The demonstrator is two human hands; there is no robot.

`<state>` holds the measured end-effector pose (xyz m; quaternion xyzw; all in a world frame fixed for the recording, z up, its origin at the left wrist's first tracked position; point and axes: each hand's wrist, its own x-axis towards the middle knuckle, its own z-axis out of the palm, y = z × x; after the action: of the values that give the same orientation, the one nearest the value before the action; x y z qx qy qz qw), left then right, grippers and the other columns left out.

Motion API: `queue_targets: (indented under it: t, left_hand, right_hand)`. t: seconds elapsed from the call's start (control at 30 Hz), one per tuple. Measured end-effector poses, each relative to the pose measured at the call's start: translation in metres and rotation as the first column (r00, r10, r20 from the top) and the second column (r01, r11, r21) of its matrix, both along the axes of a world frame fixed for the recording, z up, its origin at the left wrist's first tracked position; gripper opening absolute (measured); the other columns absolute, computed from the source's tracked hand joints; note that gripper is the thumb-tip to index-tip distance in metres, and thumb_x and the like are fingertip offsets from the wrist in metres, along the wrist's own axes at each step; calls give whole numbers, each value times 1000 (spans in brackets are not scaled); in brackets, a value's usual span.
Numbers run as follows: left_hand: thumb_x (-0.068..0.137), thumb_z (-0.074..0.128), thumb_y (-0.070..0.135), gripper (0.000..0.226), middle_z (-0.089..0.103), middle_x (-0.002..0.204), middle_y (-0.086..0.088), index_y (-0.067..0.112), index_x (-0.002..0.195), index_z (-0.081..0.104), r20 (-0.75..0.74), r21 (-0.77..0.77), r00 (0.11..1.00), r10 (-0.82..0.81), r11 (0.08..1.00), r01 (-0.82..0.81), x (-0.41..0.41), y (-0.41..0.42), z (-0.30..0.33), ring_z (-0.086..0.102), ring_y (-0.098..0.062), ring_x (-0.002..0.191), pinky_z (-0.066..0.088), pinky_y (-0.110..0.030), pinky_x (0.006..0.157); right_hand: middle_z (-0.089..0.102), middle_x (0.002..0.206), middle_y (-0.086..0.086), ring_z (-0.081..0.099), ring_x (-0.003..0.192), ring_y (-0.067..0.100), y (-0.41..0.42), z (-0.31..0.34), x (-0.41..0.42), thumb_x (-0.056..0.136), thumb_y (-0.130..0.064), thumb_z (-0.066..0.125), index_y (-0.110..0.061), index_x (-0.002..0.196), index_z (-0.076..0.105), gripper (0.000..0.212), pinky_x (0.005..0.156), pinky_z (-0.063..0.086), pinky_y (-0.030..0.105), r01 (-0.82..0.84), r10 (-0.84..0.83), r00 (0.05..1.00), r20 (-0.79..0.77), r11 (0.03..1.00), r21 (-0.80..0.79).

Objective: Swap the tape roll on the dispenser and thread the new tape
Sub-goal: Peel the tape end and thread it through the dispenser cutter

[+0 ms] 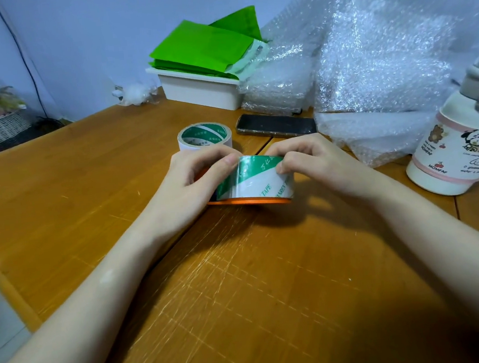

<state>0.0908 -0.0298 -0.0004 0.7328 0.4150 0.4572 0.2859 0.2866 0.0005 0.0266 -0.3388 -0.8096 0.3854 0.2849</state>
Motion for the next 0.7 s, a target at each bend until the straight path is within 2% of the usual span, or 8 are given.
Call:
queue_targets:
  t: [0.07,0.13,0.3,0.43,0.5,0.6,0.7]
  left_hand:
    - [90,47,47,26,66,82,16,31,86,67,-46,33,999,29,999,-28,2,1,0,60,-2,84,41,-12,66]
    - [86,50,51,26,65,79,15,30,85,66,-86,69,996,35,997,-29,2,2,0,60,-5,80,39,-11,64]
    - [90,49,44,23,65,83,16,28,89,66,-104,103,994,12,995,-1,0,1,-1,58,-4,84,38,-9,69]
    - [91,51,41,21,65,92,10,26,90,66,-52,51,998,-31,998,34,0,0,1,58,-5,87,40,-10,70]
    - [91,52,33,14,66,94,15,29,92,65,-7,21,998,-60,998,60,-1,-1,2,59,-2,89,42,-9,69]
    - [90,49,29,17,67,94,24,33,96,64,42,-8,996,-75,997,76,-1,-2,3,60,3,92,43,-8,69]
    - [92,49,31,18,67,103,15,30,99,65,30,13,997,-68,998,67,-2,-2,2,60,-2,98,45,-11,71]
  right_hand:
    - [61,67,-10,50,68,0,0,0,0,77,-22,47,-11,74,67,23,62,37,22,-8,8,1000,-8,1000,-13]
    - [63,67,-14,51,68,-1,0,0,0,79,-25,49,-20,73,67,19,62,39,18,-17,17,1000,-9,1000,-10]
    - [66,72,-12,55,71,1,1,-1,-1,80,-28,52,-24,75,68,17,65,41,17,-21,21,1000,-19,1000,-20]
    - [67,72,-15,56,72,-1,1,-1,0,80,-27,53,-25,77,68,16,67,42,16,-34,33,999,-16,999,-24]
    - [67,71,-17,56,71,-3,0,0,0,79,-26,52,-25,78,68,16,67,43,15,-39,39,999,-16,999,-28]
    - [67,73,-15,56,73,-3,0,0,-1,77,-24,51,-23,79,68,17,68,43,18,-37,37,999,-7,999,-31]
    - [67,76,-10,57,75,0,0,0,0,78,-24,52,-19,82,69,19,71,44,22,-25,24,1000,-13,999,-33]
